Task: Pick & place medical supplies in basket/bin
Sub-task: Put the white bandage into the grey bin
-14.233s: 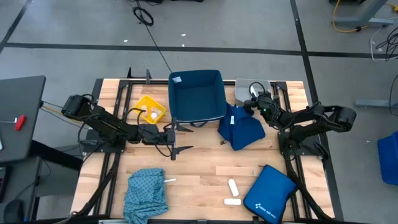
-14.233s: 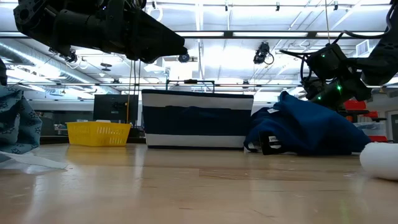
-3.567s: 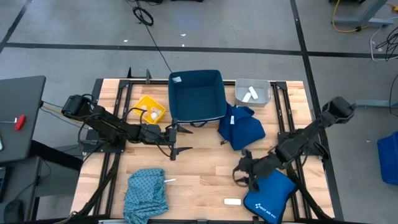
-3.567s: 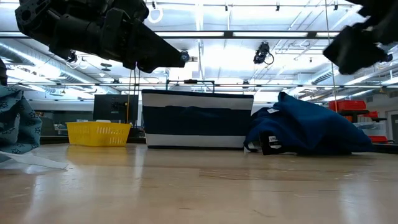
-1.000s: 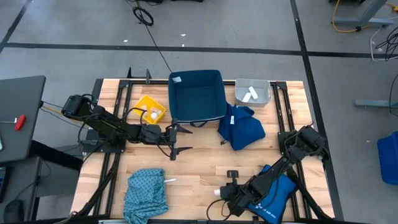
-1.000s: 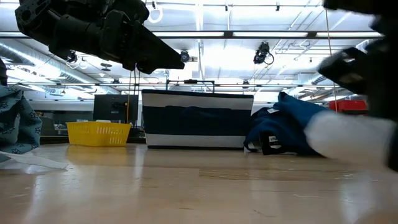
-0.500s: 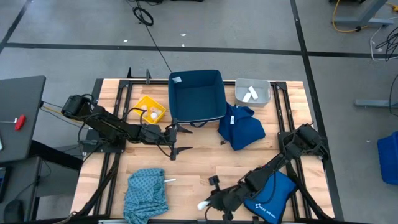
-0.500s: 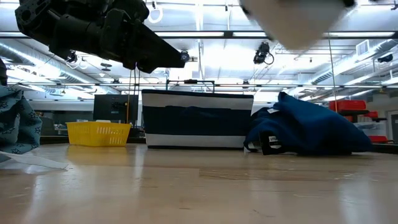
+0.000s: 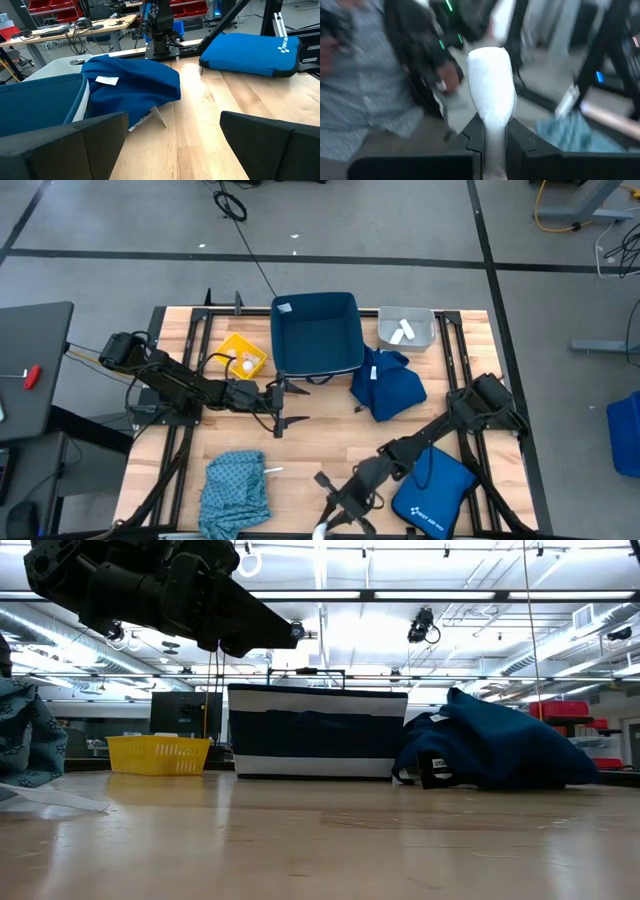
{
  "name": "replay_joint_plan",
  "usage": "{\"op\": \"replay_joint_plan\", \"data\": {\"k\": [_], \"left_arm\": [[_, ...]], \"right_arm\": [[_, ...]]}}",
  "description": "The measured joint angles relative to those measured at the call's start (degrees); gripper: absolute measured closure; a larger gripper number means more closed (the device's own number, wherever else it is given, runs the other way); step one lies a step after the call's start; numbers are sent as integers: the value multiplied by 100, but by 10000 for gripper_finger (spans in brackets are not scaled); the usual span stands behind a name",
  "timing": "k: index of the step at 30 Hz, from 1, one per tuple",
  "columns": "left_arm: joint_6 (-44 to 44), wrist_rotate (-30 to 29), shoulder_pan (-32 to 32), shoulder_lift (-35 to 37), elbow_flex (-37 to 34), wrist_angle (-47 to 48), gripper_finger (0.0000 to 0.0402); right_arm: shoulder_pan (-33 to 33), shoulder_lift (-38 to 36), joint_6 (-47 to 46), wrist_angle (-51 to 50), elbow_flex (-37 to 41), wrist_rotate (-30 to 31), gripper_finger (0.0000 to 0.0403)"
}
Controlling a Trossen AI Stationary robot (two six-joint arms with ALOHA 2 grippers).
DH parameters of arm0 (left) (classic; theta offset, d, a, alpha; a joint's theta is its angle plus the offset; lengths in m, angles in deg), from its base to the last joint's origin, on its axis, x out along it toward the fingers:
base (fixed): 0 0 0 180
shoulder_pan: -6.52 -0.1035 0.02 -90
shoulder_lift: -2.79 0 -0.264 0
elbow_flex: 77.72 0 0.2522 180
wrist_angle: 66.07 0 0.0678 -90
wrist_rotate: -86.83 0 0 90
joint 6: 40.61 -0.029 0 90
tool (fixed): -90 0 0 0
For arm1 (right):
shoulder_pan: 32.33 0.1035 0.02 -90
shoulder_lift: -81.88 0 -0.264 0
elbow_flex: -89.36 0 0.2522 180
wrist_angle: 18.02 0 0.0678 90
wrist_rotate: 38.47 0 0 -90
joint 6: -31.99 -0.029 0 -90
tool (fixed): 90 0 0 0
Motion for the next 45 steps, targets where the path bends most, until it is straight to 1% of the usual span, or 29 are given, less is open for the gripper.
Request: {"op": "replay_joint_plan", "data": {"k": [2,4,6,9,11,15,20,27,30,34,37,45], "left_arm": [[14,42,0,0,0,2,83],[29,59,0,0,0,4,83],[40,59,0,0,-1,31,83],[42,59,0,0,-2,51,83],[42,59,0,0,-2,50,83],[42,59,0,0,-2,53,83],[42,59,0,0,-2,54,83],[44,40,0,0,-2,92,83],[43,40,0,0,-2,86,83],[43,40,-2,0,-2,87,83],[46,40,-2,0,-4,93,83],[44,40,-4,0,-4,109,83]], "right_arm": [[-84,58,53,547,13,-444,367],[-177,157,27,1381,122,-879,367],[-254,246,-135,2289,383,-1107,367],[-375,334,-446,3499,888,-1067,367],[-445,298,-582,3907,1269,-905,367],[-563,-153,-524,4008,2051,-332,367],[-825,-1000,-272,3983,3077,369,367],[-1418,-2191,-142,3992,4333,1495,367],[-1718,-2552,-147,3982,4734,2082,367],[-2104,-2814,-112,3960,5114,3172,367],[-2404,-2834,-104,3919,5271,3993,367],[-3219,-2834,-357,3539,5327,5578,367]]}}
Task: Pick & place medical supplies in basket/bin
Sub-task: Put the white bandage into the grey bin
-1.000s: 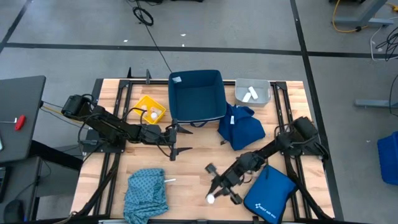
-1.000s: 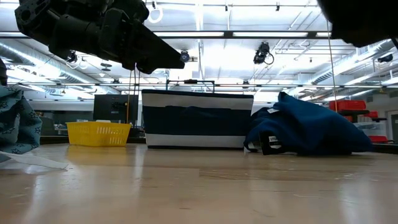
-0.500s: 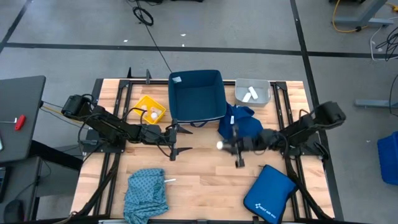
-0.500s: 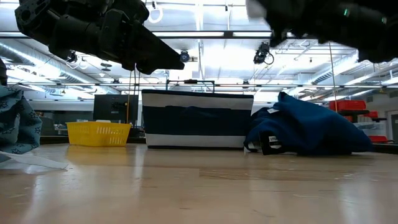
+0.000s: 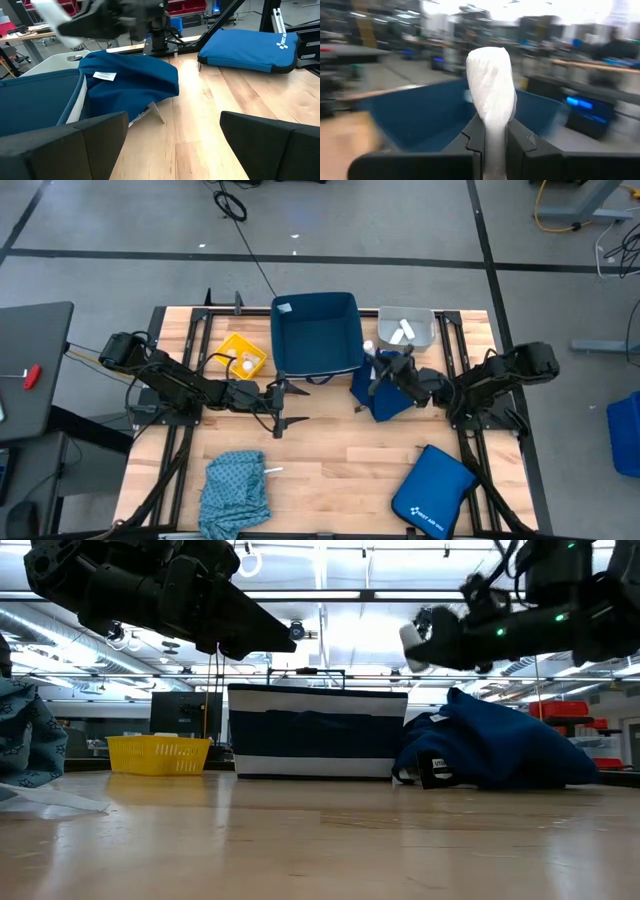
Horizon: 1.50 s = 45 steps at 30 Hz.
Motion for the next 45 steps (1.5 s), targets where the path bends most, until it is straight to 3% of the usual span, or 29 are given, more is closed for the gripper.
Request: {"op": "replay_joint_plan", "data": {"k": [13,20,25,31,41,45], "left_arm": [[0,0,0,0,0,7,83],[0,0,0,0,0,9,83],[-2,0,0,0,0,11,83],[-2,0,0,0,0,11,83],[-2,0,0,0,0,11,83],[-2,0,0,0,0,11,83]], "right_arm": [[-1494,0,-235,-930,-2,1808,367],[-2211,0,-522,-1931,-2,1809,367],[-2571,2,-1098,-2721,-2,1451,367],[-2740,2,-1218,-2892,-4,1241,365],[-2832,2,-1247,-2891,-4,1233,217],[-2832,2,-1242,-2841,-4,1235,176]]}}
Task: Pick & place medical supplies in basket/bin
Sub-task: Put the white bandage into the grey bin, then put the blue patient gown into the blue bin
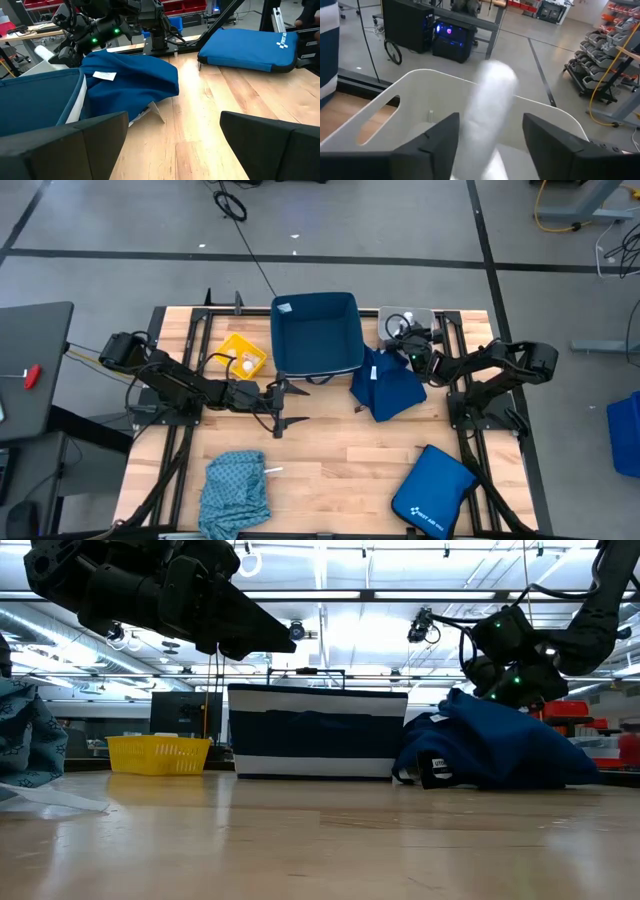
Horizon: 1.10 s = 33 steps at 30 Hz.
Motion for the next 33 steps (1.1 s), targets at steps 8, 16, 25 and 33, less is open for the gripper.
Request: {"op": "replay_joint_plan", "data": {"k": [8,16,25,33], "left_arm": [[0,0,0,0,0,11,83],[-1,0,0,0,0,15,83],[-27,-2,0,0,0,15,83],[-52,0,1,0,0,15,83]], "right_arm": [[2,0,52,314,-2,22,148],[201,0,149,738,-2,-159,147],[1128,0,1559,1993,-93,-793,147],[2593,-2,2580,1907,-420,-907,147]]}}
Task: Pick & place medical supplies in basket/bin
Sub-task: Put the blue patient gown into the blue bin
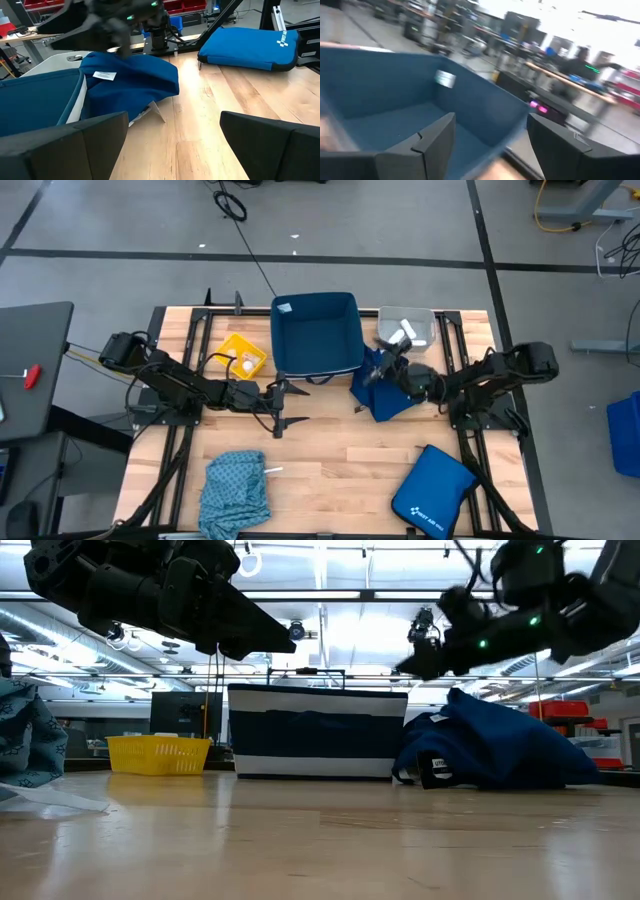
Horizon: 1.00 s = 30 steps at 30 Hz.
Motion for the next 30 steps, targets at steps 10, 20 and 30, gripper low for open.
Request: {"op": "replay_joint_plan", "data": {"k": [10,20,30], "left_arm": [[40,0,-1,0,0,0,83],[59,0,-1,0,0,0,83],[70,0,-1,0,0,-2,83]], "right_arm": [[1745,-4,-1202,-1656,-496,279,147],[2925,-4,-2421,-6508,-2153,779,147],[3565,-4,-4448,-10627,-3663,-630,146]]}}
